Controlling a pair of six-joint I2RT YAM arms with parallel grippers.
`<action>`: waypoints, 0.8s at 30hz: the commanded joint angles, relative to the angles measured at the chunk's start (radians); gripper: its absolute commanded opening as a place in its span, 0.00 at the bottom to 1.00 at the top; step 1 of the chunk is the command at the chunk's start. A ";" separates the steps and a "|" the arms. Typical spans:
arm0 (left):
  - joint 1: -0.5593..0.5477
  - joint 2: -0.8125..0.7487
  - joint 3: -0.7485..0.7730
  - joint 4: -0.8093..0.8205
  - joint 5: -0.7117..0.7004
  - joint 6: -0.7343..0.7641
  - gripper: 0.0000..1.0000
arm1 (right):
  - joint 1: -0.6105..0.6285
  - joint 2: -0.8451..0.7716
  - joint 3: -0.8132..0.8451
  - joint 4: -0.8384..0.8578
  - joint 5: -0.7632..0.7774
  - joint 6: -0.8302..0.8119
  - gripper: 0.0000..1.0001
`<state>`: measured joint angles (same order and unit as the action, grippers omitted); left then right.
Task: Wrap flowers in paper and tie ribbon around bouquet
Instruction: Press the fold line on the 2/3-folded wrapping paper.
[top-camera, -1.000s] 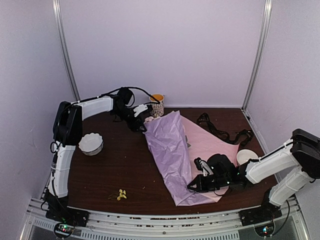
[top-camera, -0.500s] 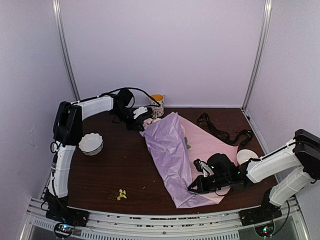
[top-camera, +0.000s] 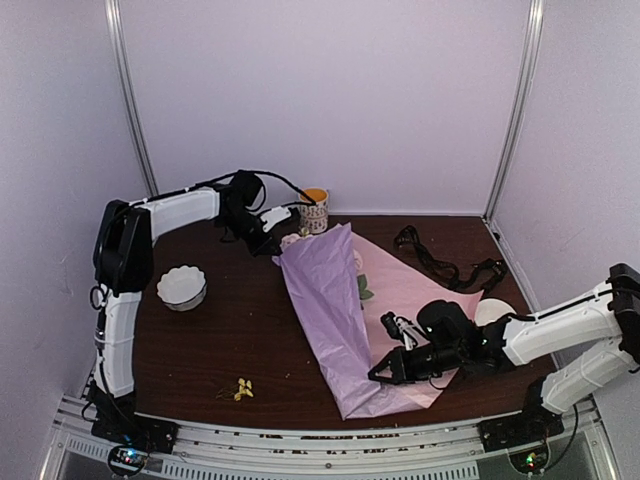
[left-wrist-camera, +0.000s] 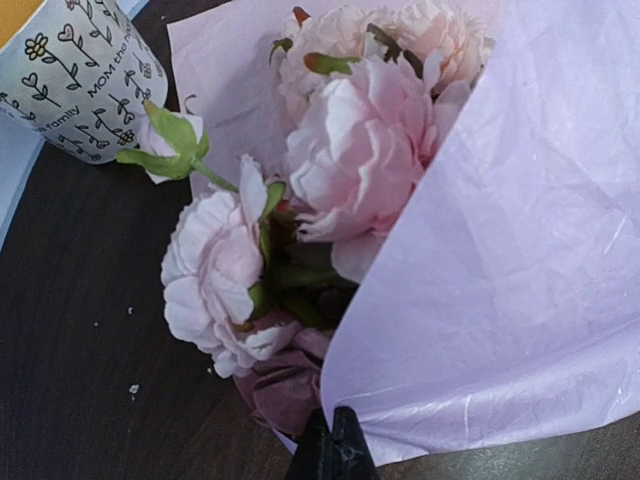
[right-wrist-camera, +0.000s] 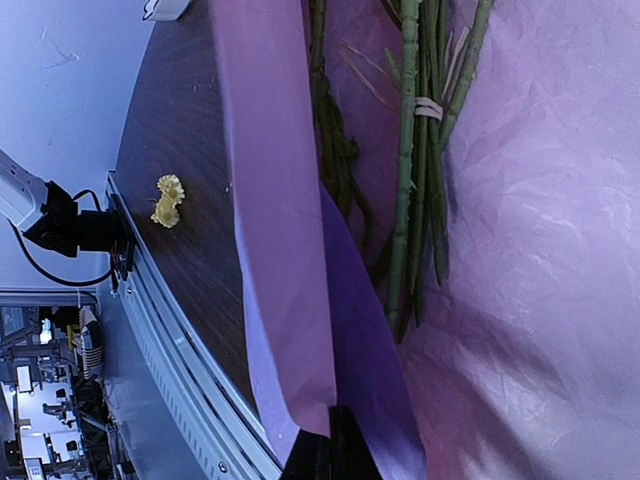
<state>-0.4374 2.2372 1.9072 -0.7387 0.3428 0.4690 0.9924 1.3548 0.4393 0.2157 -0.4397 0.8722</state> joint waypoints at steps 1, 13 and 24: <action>0.014 -0.015 0.006 0.071 -0.147 -0.033 0.00 | 0.002 0.023 -0.027 -0.033 -0.015 0.018 0.00; 0.013 -0.028 0.092 0.064 -0.487 -0.183 0.52 | -0.012 0.184 -0.019 0.067 -0.015 0.031 0.00; -0.197 -0.382 -0.433 0.286 -0.233 -0.290 0.44 | -0.014 0.175 0.018 0.000 -0.002 0.008 0.00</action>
<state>-0.5236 1.8751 1.5818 -0.5671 -0.0654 0.2245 0.9768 1.5253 0.4419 0.2874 -0.4492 0.8963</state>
